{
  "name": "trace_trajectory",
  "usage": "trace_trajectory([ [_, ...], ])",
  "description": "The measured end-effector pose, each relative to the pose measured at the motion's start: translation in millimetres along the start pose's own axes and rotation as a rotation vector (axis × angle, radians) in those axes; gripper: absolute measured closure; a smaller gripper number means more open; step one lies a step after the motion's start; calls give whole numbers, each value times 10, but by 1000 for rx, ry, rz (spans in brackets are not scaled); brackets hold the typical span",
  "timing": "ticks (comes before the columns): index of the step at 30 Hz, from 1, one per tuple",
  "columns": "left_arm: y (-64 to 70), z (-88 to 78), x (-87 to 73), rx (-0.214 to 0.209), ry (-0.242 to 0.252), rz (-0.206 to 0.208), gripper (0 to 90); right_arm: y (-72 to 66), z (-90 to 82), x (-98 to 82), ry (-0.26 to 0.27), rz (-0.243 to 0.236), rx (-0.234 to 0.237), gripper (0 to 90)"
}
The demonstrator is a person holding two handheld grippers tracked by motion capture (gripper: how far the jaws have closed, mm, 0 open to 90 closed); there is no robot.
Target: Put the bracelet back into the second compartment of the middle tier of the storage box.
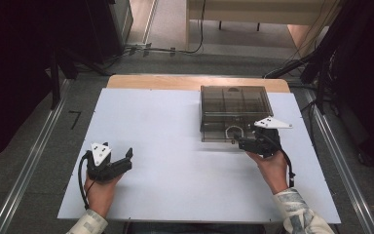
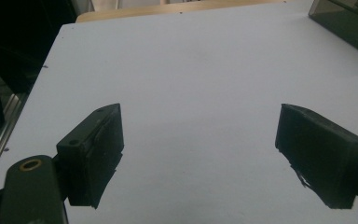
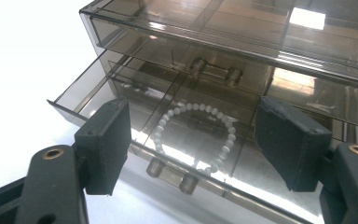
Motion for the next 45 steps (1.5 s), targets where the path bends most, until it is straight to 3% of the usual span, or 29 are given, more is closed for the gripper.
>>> trace_trajectory([
  [15, 17, -7, 3, -5, 1, 10, 161, 80, -253, -160, 21, 2, -8, 246],
  [45, 34, -17, 15, 4, 10, 21, 161, 335, -510, -657, -23, 34, -36, 245],
])
Point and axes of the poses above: each handheld gripper's, and its own axes: z roughly forward along the jaws, x roughly out of its top, y roughly to its right, the point moved 8 cm from there along z, roughly forward along the jaws, and after that the axes turned 14 degrees about -y, right-handed, at the moved point
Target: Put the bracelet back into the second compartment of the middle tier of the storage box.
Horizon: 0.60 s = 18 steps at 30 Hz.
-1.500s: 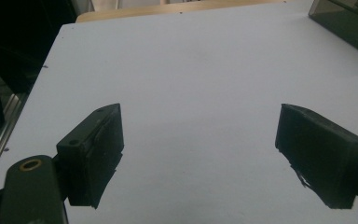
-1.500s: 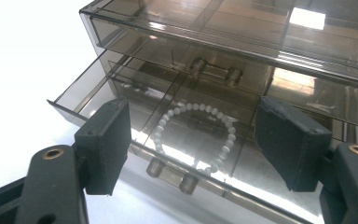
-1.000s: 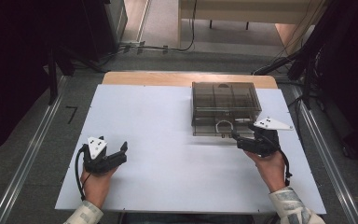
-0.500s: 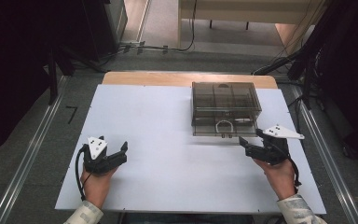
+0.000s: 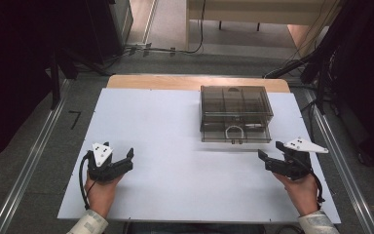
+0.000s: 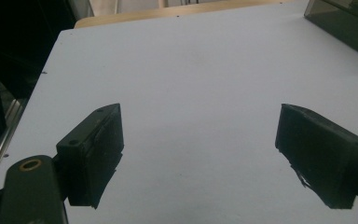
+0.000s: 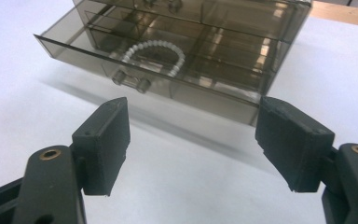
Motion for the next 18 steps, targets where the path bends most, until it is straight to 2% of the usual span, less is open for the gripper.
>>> trace_trajectory([
  [7, 5, 3, -2, -1, -4, 4, 161, 137, -25, -153, -23, 29, -9, 245],
  [18, 9, 0, -4, 2, -3, 3, 161, 304, -82, -289, -30, 73, -29, 245],
])
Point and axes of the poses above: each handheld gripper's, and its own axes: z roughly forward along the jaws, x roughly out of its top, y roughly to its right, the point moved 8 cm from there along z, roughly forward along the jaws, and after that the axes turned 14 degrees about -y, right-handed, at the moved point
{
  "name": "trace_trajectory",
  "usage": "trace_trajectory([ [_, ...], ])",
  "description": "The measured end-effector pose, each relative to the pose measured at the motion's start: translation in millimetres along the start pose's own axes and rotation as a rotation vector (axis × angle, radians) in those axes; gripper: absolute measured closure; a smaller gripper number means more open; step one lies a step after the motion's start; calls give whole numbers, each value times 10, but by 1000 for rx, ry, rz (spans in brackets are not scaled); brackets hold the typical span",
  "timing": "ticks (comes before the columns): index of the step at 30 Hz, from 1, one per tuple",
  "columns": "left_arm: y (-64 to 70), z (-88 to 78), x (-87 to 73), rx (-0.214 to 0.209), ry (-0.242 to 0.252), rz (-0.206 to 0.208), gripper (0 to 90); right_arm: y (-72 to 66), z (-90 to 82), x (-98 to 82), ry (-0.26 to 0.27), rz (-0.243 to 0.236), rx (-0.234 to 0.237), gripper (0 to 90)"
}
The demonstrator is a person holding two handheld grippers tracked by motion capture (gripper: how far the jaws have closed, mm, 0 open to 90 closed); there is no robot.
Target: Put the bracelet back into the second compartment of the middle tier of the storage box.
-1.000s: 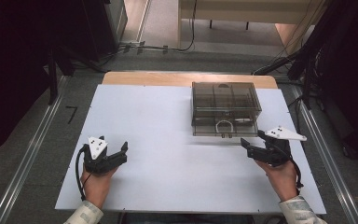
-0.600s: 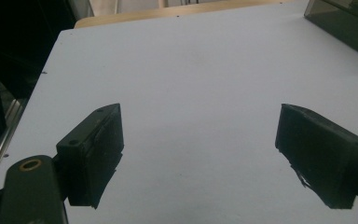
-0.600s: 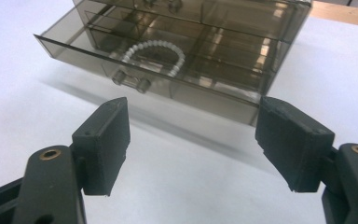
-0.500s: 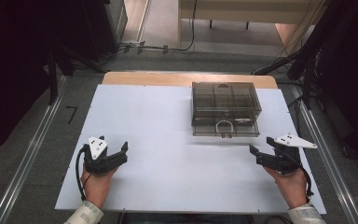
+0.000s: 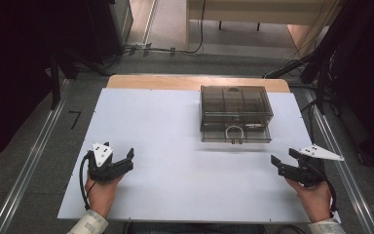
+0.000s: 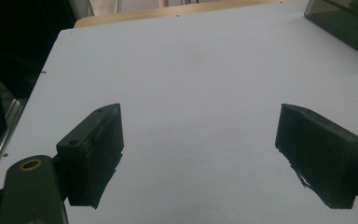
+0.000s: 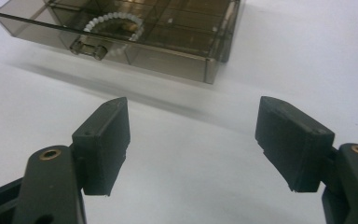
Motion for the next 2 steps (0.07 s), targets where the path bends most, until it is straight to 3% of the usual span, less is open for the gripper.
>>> trace_trajectory([
  [2, 8, 0, 2, -1, 3, -1, 161, 38, -10, -12, 3, 9, -2, 245],
])
Point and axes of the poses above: each handheld gripper's, and its own axes: z roughly forward along the jaws, x roughly out of its top, y roughly to its right, the point moved 8 cm from there along z, roughly forward along the jaws, and after that the axes turned 14 degrees about -y, right-handed, at the moved point
